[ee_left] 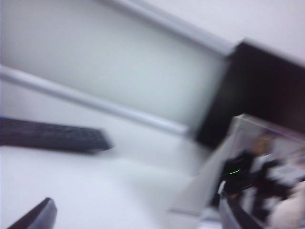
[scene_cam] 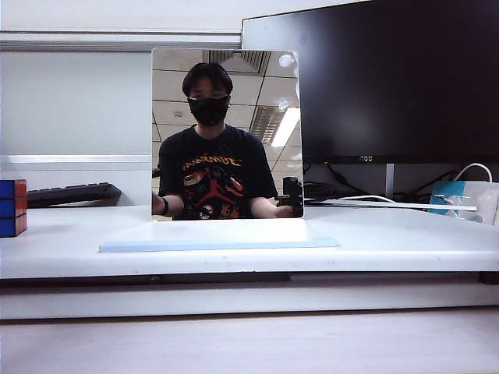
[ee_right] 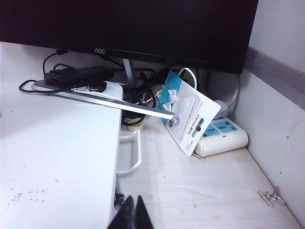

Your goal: Move the the Rubik's Cube near the mirror.

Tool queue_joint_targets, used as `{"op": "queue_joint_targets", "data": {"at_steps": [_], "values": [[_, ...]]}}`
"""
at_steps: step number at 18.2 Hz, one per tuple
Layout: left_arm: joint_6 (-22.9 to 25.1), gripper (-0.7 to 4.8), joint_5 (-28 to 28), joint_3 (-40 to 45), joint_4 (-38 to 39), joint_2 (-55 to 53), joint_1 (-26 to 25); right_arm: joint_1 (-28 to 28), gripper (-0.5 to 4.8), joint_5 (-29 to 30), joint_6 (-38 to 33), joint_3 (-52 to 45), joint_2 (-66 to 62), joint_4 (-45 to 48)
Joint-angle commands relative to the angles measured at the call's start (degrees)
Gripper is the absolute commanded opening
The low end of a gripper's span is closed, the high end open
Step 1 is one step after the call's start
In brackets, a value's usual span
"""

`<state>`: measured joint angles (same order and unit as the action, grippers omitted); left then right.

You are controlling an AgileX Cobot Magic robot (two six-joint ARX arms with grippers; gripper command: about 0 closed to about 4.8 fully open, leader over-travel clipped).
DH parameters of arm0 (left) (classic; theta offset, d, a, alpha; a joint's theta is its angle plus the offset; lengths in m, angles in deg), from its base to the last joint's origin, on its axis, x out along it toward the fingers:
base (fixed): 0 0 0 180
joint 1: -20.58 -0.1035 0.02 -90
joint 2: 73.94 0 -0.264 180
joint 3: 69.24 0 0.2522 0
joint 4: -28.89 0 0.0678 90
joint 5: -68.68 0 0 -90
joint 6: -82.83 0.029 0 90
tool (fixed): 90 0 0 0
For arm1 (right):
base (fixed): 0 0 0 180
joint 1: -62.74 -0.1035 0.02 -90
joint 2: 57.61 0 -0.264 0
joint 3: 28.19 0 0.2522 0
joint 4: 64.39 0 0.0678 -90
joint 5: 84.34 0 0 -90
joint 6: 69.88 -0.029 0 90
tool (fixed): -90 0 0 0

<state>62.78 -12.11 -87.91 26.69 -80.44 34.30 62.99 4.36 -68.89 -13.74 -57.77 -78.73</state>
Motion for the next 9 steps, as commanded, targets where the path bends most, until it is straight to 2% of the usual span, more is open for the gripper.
{"op": "queue_joint_targets", "data": {"at_steps": [1, 6, 9], "values": [[2.89, 4.79, 3.65, -0.26, -1.22, -7.91, 2.1, -0.07, -0.01, 1.51, 0.07, -0.26, 0.02, 0.39], [2.71, 4.79, 8.79, -0.5, -9.31, -23.54, 2.45, -0.04, -0.01, 1.46, 0.07, -0.26, 0.02, 0.35], [2.27, 4.79, 10.25, -0.57, -20.04, -35.01, 2.45, -0.04, -0.01, 1.46, 0.09, -0.26, 0.02, 0.33]]}}
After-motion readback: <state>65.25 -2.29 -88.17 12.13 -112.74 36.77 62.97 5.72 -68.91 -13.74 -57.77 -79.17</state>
